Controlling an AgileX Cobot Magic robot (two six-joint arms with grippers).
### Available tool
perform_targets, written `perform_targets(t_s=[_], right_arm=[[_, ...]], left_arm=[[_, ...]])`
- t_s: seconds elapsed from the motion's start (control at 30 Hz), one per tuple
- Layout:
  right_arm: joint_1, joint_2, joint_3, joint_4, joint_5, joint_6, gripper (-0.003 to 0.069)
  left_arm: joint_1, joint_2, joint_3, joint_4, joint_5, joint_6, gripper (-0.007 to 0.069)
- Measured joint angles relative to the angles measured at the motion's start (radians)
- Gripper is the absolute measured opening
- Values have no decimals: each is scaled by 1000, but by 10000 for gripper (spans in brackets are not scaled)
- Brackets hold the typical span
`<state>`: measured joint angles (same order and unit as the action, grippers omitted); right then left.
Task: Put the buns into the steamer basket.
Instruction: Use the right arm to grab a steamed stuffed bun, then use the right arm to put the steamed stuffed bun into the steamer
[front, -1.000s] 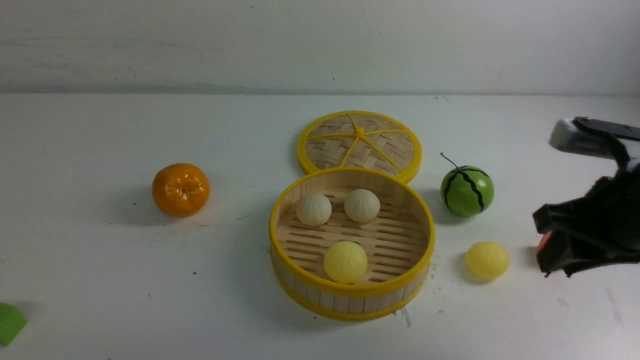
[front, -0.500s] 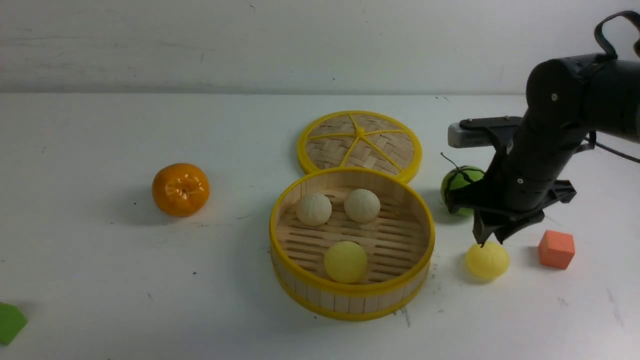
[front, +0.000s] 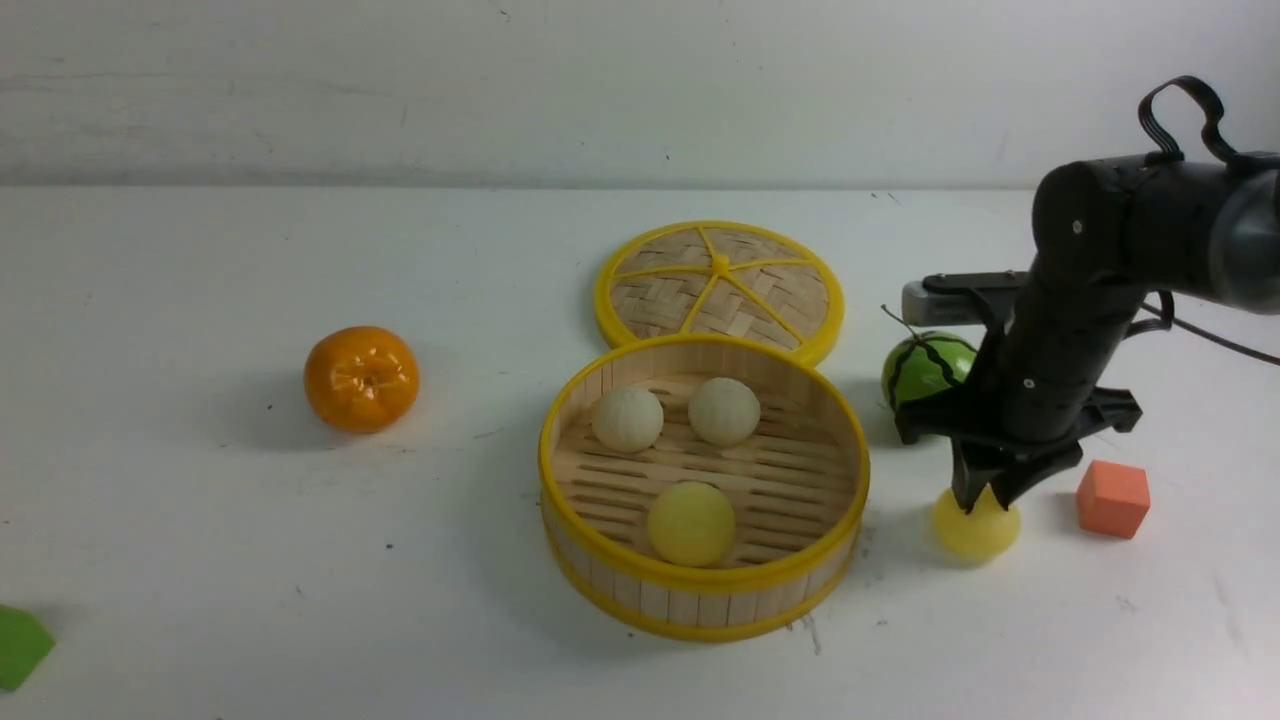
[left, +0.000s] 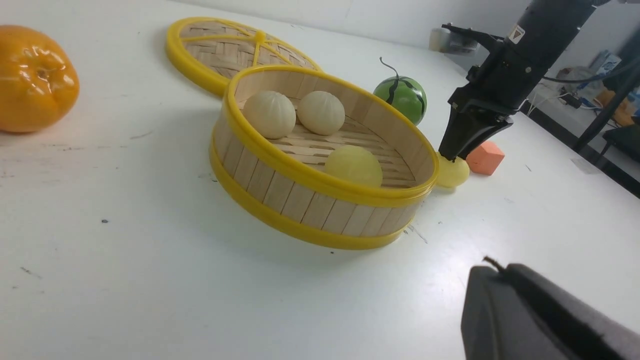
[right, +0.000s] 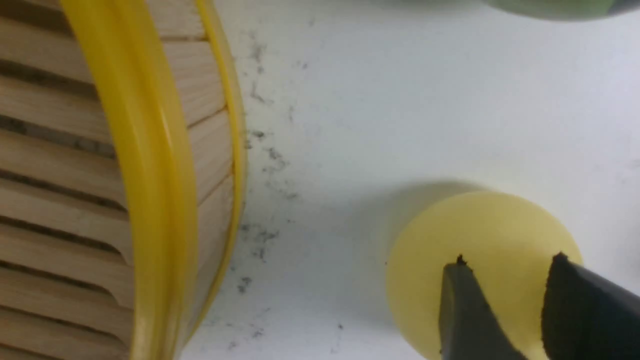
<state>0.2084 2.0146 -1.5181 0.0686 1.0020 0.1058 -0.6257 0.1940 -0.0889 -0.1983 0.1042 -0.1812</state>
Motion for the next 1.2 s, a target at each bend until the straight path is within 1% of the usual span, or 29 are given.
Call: perform_targets(t_s=[0.1,0.23,0.27,0.3,0.37,0.5,0.7,0.83,0.87,0.9,1.03,1.2], right_arm=[[0,1,0,1,-1,0,237],[0,1,0,1,-4,0,197],[0,1,0,1,-4,0,176],[0,3,0,0,-3,0,138],[0,10,0,0,0,-1,86],[0,9,0,0,11,-34,0],[15,-74,-9,0,61,-46,-10],[86,-176,-47,34,58,-51,-8],[91,-179,-50,36,57,-51,-8],[122,-194,-66,54,47,-54,-8],[187,-174,-81,81,5,-57,-6],[210,-102,-80,104,-44,-57,-3]], left_arm=[[0,0,0,0,0,0,-3],[0,0,0,0,0,0,1],[0,0,0,0,0,0,1],[0,0,0,0,0,0,4],[0,0,0,0,0,0,6],[0,0,0,0,0,0,10],[0,0,0,0,0,0,11],[0,0,0,0,0,0,13],[0,0,0,0,0,0,13],[0,0,0,0,0,0,15],[0,0,0,0,0,0,20],[0,0,0,0,0,0,26]])
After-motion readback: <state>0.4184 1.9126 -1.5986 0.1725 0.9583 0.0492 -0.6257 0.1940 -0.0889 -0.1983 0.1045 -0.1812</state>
